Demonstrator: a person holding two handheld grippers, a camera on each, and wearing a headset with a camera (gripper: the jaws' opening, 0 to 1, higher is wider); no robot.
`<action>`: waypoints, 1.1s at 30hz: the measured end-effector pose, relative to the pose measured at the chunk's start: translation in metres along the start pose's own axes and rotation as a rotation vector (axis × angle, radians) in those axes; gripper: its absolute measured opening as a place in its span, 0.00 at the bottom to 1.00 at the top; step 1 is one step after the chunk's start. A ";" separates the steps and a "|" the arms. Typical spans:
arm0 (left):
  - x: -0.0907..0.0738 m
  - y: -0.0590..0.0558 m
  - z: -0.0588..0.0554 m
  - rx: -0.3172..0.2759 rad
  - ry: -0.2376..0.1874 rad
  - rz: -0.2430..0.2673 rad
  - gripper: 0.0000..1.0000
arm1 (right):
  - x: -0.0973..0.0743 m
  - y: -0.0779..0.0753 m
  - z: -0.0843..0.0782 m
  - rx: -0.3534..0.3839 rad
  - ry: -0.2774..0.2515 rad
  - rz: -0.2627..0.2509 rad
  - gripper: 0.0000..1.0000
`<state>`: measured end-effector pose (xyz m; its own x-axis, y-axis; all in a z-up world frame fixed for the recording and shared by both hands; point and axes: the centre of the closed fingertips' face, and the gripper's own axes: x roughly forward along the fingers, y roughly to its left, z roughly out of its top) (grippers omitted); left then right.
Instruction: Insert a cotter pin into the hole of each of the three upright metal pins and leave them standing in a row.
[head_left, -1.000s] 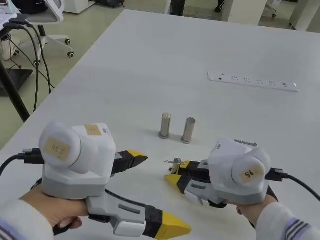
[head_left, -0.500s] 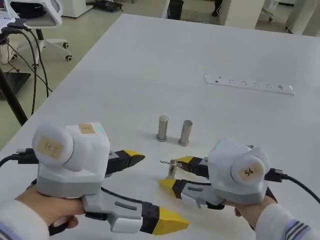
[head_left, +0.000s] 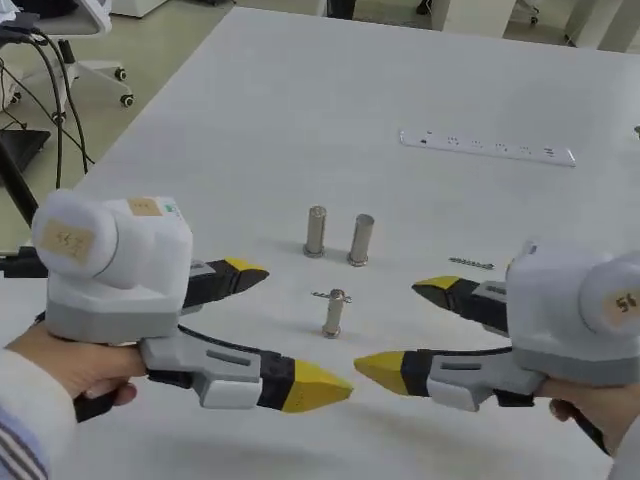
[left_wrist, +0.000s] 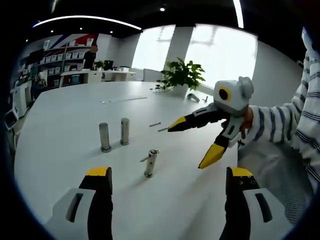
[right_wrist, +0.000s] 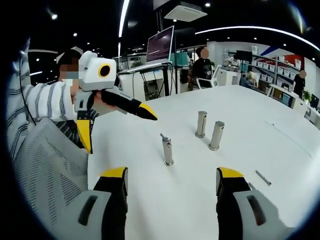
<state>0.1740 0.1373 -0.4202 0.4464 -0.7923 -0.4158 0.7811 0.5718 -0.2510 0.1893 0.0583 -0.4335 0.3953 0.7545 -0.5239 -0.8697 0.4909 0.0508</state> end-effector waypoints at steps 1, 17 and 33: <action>-0.001 0.001 0.001 -0.001 -0.002 0.003 0.93 | -0.005 -0.001 -0.001 0.007 -0.002 -0.007 0.73; -0.005 0.014 0.009 0.004 0.014 0.030 0.87 | -0.058 -0.005 -0.009 0.215 -0.049 -0.136 0.97; 0.006 0.040 0.033 0.011 0.004 0.040 0.84 | -0.077 -0.024 -0.022 0.324 -0.076 -0.235 0.98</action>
<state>0.2226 0.1484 -0.4036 0.4758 -0.7680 -0.4286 0.7673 0.6007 -0.2245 0.1737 -0.0210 -0.4131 0.6033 0.6297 -0.4894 -0.6200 0.7563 0.2089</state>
